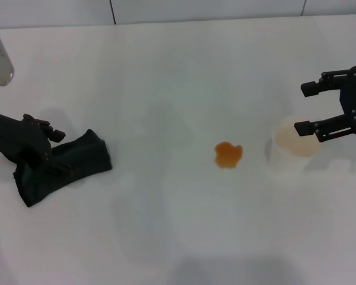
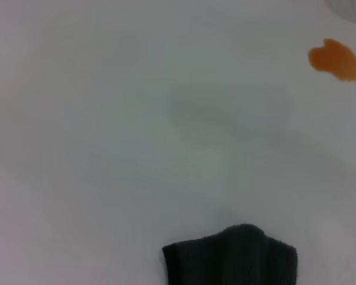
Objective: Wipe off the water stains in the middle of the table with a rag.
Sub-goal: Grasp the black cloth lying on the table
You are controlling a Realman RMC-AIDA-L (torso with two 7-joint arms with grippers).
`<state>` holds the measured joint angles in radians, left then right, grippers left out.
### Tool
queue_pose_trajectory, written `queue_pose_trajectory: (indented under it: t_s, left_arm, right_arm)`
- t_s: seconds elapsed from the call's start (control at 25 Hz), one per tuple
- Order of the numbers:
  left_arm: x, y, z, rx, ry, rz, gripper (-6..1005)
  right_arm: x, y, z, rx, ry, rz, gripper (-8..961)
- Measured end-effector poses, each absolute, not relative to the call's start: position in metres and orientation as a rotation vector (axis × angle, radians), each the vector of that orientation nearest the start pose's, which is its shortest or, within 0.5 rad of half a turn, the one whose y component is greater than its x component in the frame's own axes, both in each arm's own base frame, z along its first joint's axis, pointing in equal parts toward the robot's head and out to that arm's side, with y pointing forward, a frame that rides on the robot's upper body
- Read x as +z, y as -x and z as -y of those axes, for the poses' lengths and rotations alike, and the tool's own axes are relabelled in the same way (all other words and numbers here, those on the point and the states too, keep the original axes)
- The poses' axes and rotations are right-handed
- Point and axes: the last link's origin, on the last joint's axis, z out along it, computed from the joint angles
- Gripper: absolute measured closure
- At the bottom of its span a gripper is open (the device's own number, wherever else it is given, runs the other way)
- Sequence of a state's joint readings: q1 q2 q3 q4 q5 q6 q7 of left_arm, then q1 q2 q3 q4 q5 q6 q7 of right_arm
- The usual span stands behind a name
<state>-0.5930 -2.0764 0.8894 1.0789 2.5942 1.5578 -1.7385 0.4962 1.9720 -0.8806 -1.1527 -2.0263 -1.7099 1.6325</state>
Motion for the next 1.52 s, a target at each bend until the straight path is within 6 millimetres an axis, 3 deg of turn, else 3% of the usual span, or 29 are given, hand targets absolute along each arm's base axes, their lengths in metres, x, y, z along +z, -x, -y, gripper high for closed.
queue_pose_trajectory:
  t_s: [0.68, 1.2, 1.52]
  left_arm:
    - [0.032, 0.276, -0.357, 0.319, 2.767, 0.577, 124]
    - [0.023, 0.279, -0.359, 0.344, 2.770, 0.567, 295]
    - [0.017, 0.281, -0.361, 0.349, 2.765, 0.573, 624]
  right_arm:
    - [0.084, -0.223, -0.342, 0.309, 2.840, -0.312, 108]
    - [0.083, -0.226, -0.345, 0.287, 2.819, -0.321, 107]
    - [0.080, -0.225, -0.346, 0.286, 2.815, -0.323, 107]
